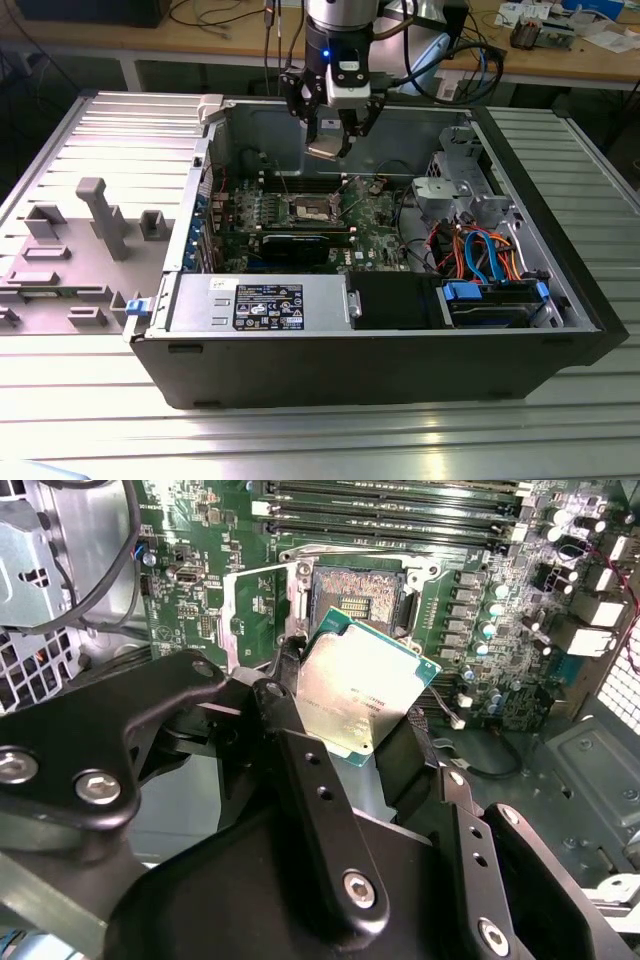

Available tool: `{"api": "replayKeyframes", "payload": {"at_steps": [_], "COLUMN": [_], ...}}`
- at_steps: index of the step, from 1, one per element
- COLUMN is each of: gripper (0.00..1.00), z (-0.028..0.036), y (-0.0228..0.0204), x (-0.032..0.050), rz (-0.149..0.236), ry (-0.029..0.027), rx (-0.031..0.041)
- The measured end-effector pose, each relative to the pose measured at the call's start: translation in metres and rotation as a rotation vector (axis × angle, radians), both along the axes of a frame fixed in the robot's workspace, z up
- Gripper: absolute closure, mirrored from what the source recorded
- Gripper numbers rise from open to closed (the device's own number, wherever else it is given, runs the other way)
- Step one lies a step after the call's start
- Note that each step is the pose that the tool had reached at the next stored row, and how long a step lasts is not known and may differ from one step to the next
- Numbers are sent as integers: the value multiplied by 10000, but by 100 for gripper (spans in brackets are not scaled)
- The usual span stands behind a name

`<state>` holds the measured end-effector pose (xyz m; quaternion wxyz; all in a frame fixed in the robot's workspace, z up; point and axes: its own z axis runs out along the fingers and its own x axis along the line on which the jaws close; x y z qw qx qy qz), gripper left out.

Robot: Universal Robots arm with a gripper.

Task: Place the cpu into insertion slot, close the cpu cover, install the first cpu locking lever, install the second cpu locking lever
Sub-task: 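Place the cpu into insertion slot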

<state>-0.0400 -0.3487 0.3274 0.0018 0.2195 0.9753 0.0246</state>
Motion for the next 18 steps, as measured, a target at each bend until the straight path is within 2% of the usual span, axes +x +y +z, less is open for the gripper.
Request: {"api": "replayKeyframes", "payload": {"at_steps": [18], "gripper": [45], "z": [-4], "y": [0], "x": [0], "rz": [-682], "ry": [0], "rx": [-107]}}
